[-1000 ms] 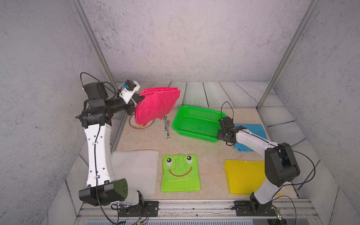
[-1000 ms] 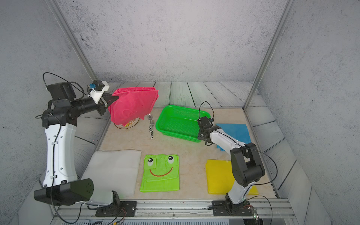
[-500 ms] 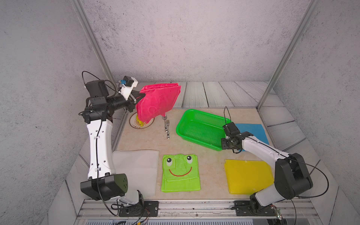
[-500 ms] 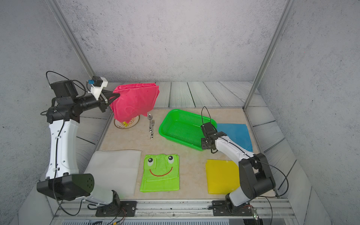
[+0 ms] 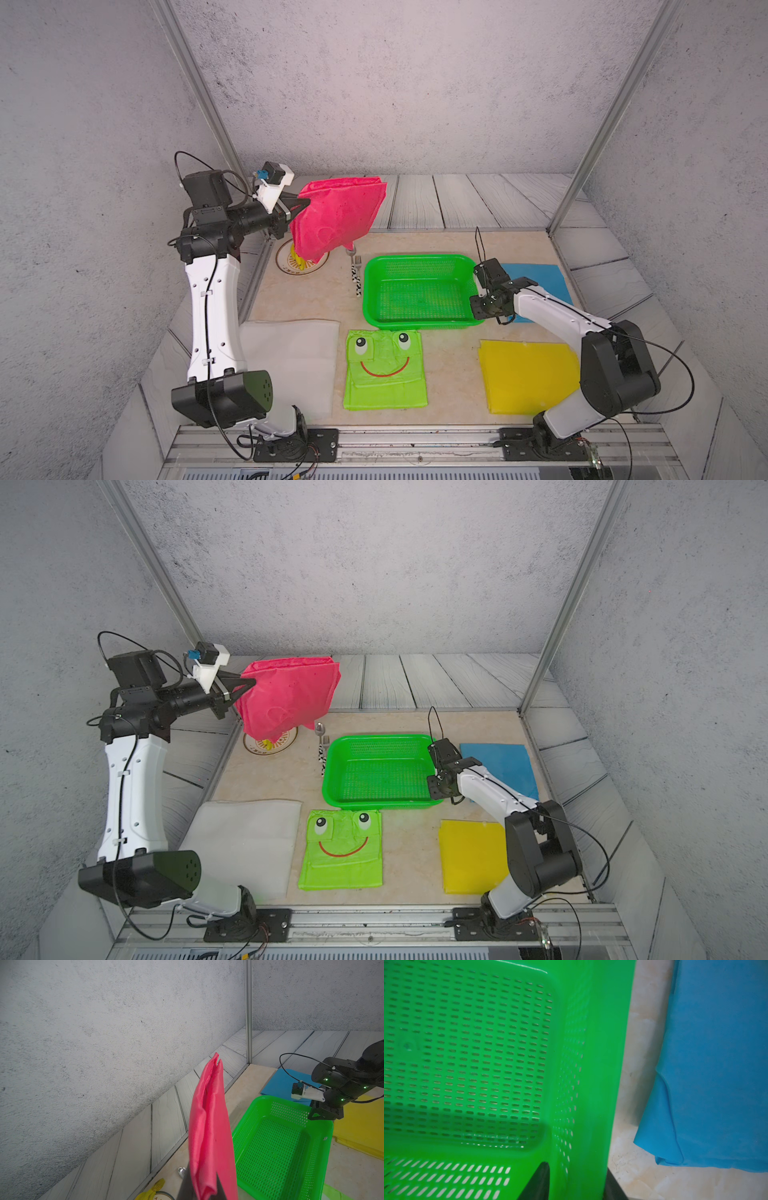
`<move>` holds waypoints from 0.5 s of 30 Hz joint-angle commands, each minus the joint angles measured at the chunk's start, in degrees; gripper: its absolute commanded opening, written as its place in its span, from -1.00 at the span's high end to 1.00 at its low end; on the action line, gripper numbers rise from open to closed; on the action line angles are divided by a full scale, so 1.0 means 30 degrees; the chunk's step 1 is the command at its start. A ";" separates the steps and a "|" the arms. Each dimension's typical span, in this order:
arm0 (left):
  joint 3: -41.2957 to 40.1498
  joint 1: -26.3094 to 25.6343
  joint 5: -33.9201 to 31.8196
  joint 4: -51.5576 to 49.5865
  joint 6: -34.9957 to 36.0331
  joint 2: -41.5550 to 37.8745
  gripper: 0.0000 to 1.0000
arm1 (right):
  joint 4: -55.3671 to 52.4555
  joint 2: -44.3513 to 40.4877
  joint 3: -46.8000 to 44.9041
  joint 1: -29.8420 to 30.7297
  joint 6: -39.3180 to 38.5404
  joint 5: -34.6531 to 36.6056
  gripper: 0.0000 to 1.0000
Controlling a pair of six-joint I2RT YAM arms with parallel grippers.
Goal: Put the folded raincoat in the basket
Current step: Move the basket to the center of the board.
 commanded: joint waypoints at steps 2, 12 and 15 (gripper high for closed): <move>-0.0744 0.0082 0.1641 0.1315 -0.0611 -0.0357 1.00 | -0.0728 0.0039 0.0873 0.0065 -0.0119 -0.0333 -0.01; 0.0122 -0.1764 0.2027 -0.2950 0.4854 0.0015 1.00 | -0.1065 -0.3704 0.2563 0.0072 -0.4893 -0.4480 -0.26; 0.0632 -0.3128 0.0747 -0.5152 0.8084 0.0331 1.00 | -0.0091 -0.5833 0.1692 0.0133 -0.8192 -0.8121 -0.40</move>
